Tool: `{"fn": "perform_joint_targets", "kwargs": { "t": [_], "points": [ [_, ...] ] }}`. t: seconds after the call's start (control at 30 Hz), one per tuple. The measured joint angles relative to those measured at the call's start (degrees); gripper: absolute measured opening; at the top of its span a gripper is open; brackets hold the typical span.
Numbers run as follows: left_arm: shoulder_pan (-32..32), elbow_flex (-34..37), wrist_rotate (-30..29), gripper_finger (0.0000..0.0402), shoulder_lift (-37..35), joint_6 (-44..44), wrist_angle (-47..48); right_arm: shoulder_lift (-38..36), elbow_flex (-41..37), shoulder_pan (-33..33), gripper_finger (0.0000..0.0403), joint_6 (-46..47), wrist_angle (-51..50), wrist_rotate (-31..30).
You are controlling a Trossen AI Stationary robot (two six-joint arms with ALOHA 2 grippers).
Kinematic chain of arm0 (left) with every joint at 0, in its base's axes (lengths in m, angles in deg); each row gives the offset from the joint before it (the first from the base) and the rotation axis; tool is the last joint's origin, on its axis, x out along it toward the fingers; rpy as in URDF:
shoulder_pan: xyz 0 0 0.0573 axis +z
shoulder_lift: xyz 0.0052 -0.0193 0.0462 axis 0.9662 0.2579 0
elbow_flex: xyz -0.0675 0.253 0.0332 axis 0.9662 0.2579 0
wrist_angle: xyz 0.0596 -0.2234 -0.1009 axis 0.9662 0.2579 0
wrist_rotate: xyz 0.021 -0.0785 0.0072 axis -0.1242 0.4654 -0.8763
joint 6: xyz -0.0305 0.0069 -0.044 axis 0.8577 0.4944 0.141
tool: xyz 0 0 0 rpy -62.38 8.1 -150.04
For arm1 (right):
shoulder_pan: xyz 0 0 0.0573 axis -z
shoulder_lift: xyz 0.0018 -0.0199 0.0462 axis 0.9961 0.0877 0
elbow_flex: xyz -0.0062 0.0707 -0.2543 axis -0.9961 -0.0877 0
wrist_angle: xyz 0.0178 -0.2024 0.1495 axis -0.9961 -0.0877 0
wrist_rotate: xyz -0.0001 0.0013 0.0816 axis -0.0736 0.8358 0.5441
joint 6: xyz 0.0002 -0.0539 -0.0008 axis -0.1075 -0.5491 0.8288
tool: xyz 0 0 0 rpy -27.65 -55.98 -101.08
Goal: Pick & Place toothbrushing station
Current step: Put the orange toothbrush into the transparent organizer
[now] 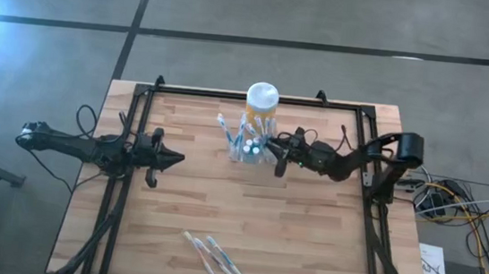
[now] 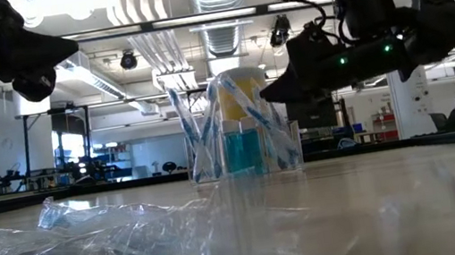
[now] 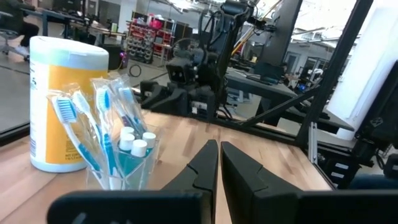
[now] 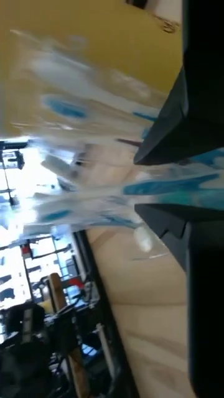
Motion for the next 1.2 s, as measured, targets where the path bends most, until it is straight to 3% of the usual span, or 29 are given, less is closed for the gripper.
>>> {"fn": "perform_joint_targets", "kwargs": {
  "t": [0.2,0.37,0.5,0.73,0.8,0.97,1.2],
  "points": [
    [0.0,0.0,0.49,0.0023,0.0,0.45,0.0,-10.25,-0.72,-0.2,0.0148,0.0,-6.83,0.03],
    [0.0,0.0,0.58,0.0023,-0.02,0.45,0.2,-24.76,-3.23,-1.68,0.015,0.0,-13.22,1.97],
    [-0.02,0.0,1.22,0.0023,-0.02,0.53,0.5,-40.07,-5.76,-3.77,0.0126,-0.34,-22.13,5.83],
    [-0.02,0.0,1.16,0.0023,-0.02,0.53,1.14,-68.02,-8.39,-6.53,0.0026,-5.96,-49.09,6.07],
    [-0.01,0.0,1.09,0.0023,-0.02,0.51,1.12,-74.53,-8.52,-7.41,0.0015,-6.64,-57.36,6.05],
    [0.0,0.0,1.02,0.0023,-0.02,0.01,1.09,-85.26,-8.48,-10.53,0.0008,-6.8,-71.48,6.04],
    [0.0,0.0,1.02,0.0023,-0.02,-2.05,1.16,-94.25,-12.47,-12.23,0.0008,-6.86,-73.41,5.96]
  ]
}}
